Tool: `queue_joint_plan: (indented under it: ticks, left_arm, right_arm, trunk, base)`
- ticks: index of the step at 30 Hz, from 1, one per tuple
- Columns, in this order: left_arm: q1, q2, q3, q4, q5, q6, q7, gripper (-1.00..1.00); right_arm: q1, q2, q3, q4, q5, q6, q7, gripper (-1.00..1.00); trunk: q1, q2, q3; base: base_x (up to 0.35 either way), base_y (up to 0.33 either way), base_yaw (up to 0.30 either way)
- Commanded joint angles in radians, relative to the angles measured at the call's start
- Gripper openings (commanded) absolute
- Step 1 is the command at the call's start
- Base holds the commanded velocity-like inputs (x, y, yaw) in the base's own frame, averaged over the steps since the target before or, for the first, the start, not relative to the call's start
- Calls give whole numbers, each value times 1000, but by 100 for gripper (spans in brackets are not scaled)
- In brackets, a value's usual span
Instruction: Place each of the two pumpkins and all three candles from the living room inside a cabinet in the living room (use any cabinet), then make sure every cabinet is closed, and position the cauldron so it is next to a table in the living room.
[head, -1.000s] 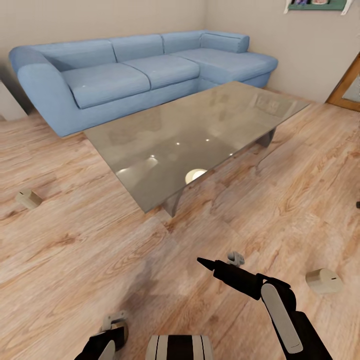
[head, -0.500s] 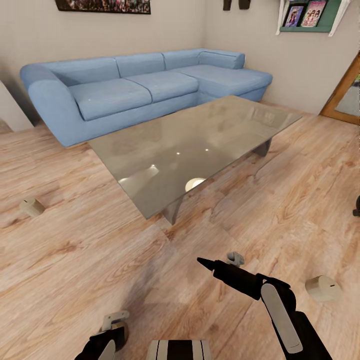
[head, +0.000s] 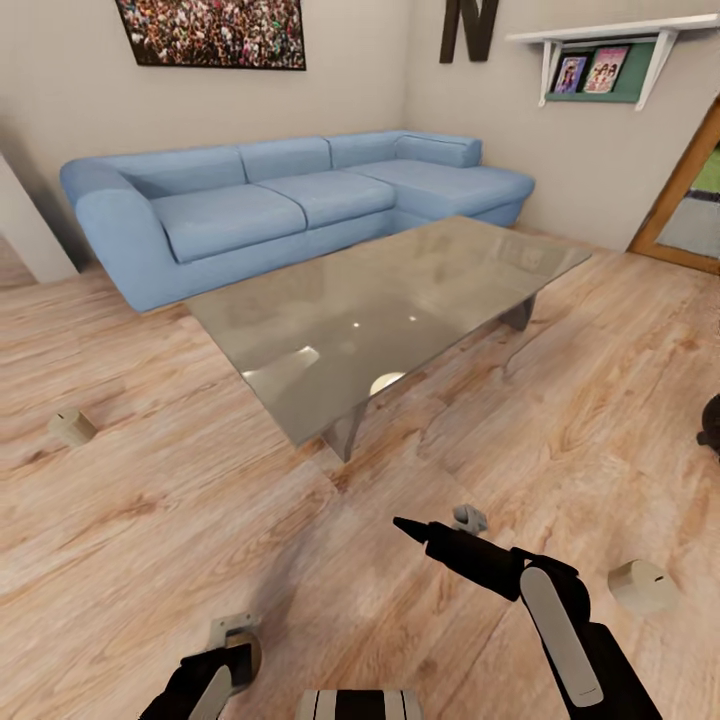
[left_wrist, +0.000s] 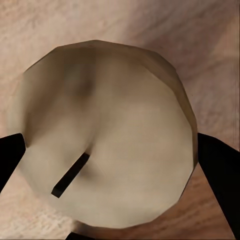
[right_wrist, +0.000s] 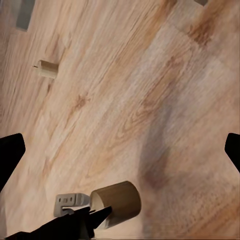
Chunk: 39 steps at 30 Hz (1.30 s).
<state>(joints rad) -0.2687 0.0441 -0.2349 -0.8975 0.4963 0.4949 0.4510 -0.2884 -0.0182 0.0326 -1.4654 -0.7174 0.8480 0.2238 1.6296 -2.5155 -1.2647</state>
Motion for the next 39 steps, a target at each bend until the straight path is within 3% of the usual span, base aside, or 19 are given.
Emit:
queue_joint_plan:
  ticks: [1,7,15,18,28,31,35,39]
  left_arm:
    - [0,0,0,-8,1,8,0,-100]
    - [0,1,30,-30,1,51,-1,-100]
    - [0,2,46,-83,1,97,-1,-100]
    - [0,2,51,-94,1,117,-2,-100]
    - [1,2,58,-96,1,120,-2,-100]
    - [1,2,59,-96,2,121,-2,-100]
    - [1,1,58,-97,2,123,-2,-100]
    - [1,1,60,-99,2,150,-2,-100]
  right_arm:
    - [0,1,0,0,1,6,-6,100]
    - [0,5,10,-7,4,22,-88,100]
    - [0,9,9,-29,-3,103,-332,100]
    - [0,9,12,-36,-8,110,-378,100]
    - [0,9,12,-37,-5,112,-387,100]
    - [-1,10,13,-41,2,123,-418,100]
    - [-1,40,15,-50,3,162,-573,100]
    - [-1,118,35,-79,3,186,-822,100]
  trunk:
    - [0,0,4]
    - [-3,2,27]
    - [-7,4,58]
    - [-8,4,70]
    - [-13,7,108]
    - [-14,7,120]
    - [-16,8,135]
    - [-17,9,151]
  base:
    - [-43,0,0]
    - [-10,0,0]
    - [-156,0,0]
    - [-62,0,0]
    - [-90,0,0]
    - [-237,0,0]
    - [-67,0,0]
    - [-14,0,0]
